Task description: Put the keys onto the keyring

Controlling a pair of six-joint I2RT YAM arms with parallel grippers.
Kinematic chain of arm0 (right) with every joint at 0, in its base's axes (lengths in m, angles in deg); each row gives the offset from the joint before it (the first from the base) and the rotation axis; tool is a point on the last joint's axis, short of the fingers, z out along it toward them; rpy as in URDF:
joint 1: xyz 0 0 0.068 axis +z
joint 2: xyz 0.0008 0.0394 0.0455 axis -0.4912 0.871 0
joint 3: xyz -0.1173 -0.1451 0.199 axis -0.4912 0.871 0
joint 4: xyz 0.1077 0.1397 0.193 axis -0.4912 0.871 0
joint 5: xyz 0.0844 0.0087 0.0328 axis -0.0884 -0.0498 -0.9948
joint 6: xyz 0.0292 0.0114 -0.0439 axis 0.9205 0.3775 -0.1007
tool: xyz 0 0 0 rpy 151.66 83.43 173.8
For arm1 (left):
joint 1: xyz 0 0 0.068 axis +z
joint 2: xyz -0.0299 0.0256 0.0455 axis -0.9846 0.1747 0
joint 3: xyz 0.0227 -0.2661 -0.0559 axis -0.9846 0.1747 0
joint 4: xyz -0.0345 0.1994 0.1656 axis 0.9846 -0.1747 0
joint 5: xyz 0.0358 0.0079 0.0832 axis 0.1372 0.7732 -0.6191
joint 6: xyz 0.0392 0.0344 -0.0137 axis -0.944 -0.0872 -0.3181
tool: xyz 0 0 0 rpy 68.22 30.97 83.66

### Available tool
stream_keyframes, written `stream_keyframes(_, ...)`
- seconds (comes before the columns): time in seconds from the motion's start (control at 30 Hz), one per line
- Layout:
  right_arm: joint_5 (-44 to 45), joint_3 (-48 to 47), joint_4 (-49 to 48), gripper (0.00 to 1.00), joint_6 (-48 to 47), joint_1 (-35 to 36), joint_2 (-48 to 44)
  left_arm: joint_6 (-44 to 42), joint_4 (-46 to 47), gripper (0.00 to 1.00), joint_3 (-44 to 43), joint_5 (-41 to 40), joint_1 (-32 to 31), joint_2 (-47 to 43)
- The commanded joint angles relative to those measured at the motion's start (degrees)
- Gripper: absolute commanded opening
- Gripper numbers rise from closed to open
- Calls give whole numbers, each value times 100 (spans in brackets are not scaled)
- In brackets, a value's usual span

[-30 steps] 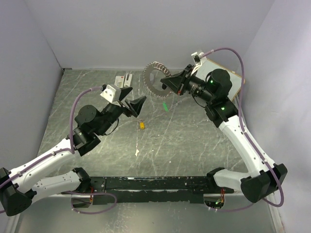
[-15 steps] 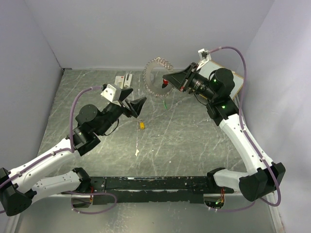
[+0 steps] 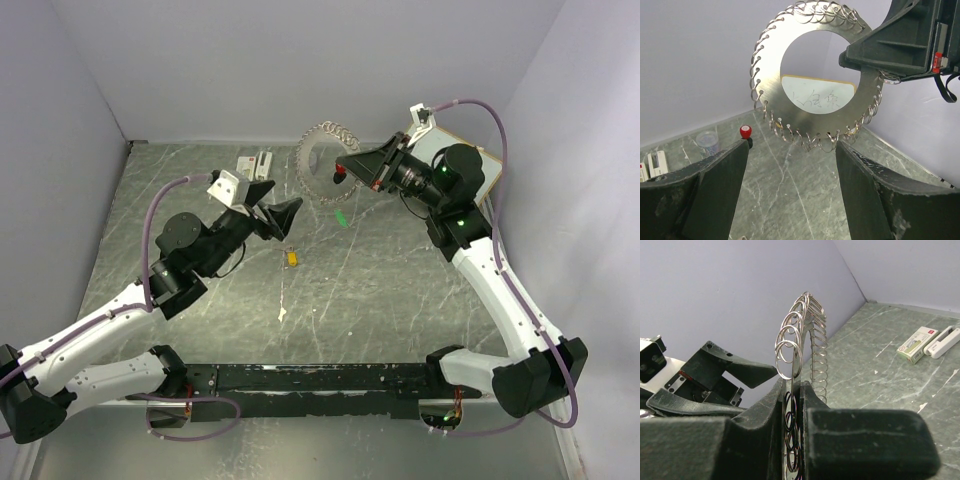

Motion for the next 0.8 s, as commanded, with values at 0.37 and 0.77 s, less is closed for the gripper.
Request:
stream_keyframes(0.37, -258, 78, -387, 0, 62, -114, -154, -118, 22, 82, -406, -14, 42, 136)
stream_keyframes(0.77, -1120, 756, -830, 0, -758, -168, -309, 440, -213, 98, -1170, 2534, 1705, 837)
